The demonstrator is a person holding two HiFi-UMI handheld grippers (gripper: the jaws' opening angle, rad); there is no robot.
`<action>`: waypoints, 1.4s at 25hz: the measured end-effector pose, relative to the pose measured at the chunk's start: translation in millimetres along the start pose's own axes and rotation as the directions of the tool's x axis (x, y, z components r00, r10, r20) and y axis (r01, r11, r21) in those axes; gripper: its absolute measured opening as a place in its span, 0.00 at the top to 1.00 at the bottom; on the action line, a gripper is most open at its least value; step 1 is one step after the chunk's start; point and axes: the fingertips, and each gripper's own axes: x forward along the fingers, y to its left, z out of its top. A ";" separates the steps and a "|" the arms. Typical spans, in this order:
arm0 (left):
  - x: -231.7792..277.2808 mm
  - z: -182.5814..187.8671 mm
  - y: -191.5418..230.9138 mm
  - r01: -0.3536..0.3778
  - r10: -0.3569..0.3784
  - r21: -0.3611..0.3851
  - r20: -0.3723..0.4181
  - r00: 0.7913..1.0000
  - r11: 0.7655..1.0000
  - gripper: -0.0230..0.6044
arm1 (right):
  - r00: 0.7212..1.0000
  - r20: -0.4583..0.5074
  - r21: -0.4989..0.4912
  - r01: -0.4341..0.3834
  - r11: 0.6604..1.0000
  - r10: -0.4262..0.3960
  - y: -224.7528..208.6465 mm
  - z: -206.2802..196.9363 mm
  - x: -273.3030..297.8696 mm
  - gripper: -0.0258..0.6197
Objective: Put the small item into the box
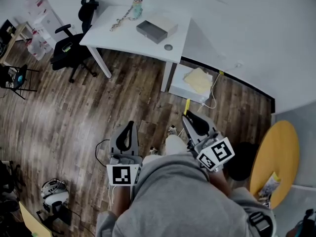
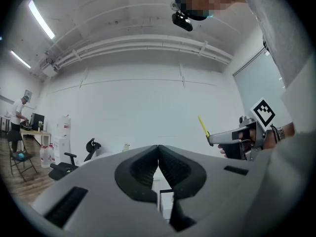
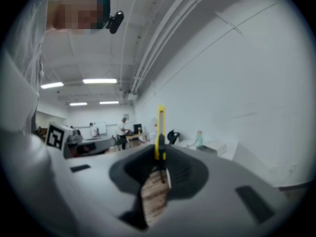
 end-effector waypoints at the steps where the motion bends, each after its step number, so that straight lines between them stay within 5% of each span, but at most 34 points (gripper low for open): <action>1: 2.5 -0.7 -0.9 -0.001 0.001 -0.009 -0.002 1.000 1.000 0.91 | 1.000 -0.001 0.007 0.000 1.000 0.000 -2.6 -1.0 1.2 0.82; 13: 53.5 -7.9 21.7 -0.047 0.047 0.005 -0.018 0.999 0.999 0.91 | 0.998 -0.023 0.031 -0.062 0.998 0.063 -43.9 -3.7 57.7 0.82; 35: 221.4 -8.3 70.0 -0.124 0.123 -0.011 -0.051 0.991 0.992 0.91 | 0.990 -0.070 0.069 -0.115 0.991 0.120 -177.7 26.7 193.6 0.82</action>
